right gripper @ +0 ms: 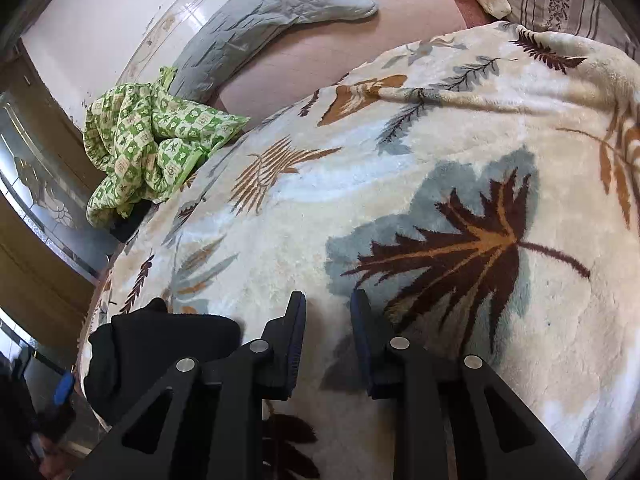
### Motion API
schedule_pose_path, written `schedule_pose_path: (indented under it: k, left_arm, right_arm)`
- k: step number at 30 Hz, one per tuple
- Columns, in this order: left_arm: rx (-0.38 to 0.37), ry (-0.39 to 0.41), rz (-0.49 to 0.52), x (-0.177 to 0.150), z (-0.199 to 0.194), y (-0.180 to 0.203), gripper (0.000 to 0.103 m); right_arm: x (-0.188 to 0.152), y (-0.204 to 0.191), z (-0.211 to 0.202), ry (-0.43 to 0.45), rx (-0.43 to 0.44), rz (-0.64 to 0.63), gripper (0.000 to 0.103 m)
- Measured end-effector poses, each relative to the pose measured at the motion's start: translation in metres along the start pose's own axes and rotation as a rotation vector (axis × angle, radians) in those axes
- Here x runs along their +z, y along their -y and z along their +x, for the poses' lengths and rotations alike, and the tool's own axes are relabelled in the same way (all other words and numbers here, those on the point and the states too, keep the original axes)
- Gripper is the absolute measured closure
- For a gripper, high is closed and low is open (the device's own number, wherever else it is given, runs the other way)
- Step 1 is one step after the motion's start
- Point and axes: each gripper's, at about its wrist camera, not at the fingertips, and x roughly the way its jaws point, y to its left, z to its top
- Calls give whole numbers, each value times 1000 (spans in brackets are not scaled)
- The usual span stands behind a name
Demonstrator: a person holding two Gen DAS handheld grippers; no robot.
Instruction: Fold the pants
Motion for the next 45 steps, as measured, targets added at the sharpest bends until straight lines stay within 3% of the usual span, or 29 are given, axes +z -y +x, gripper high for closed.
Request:
schedule_pose_path:
  k: [3, 5, 7, 10, 16, 23, 26, 28, 31, 34, 36, 39, 42, 45]
  left_arm:
    - [-1, 109, -196, 5, -57, -62, 24]
    - [16, 171, -270, 8, -79, -95, 24]
    - [6, 200, -354, 11, -88, -125, 24]
    - [-75, 194, -455, 15, -81, -155, 24]
    - [-150, 206, -481, 20, -59, -183, 23]
    - [-152, 225, -469, 18, -52, -188, 25]
    - [-90, 220, -465, 13, -53, -189, 50]
    - [-42, 201, -468, 12, -53, -191, 82]
    - [-29, 190, -475, 8, -55, -197, 92]
    - [59, 193, -379, 12, -59, -175, 94]
    - [146, 201, -251, 19, -65, -144, 95]
    - [201, 214, -51, 22, -70, -90, 95]
    - [158, 190, 166, 15, -66, -24, 95]
    - [58, 107, 324, -3, -54, 29, 95]
  right_arm:
    - [0, -3, 1, 3, -6, -17, 74]
    - [-1, -6, 3, 5, -11, -27, 71]
    - [-1, -8, 5, 5, -16, -40, 70]
    - [-1, -9, 5, 5, -17, -48, 70]
    - [-2, -9, 5, 6, -19, -48, 70]
    - [-2, -10, 6, 6, -18, -51, 69]
    - [-2, -9, 6, 7, -18, -51, 69]
    - [-2, -9, 6, 7, -19, -54, 69]
    - [-2, -10, 6, 8, -21, -58, 68]
    - [-3, -10, 6, 8, -19, -56, 68]
    - [-3, -10, 6, 7, -13, -54, 66]
    - [-3, -12, 7, 5, -8, -58, 61]
    - [-2, -14, 7, 2, -4, -56, 58]
    - [-1, -12, 7, -3, 6, -37, 57]
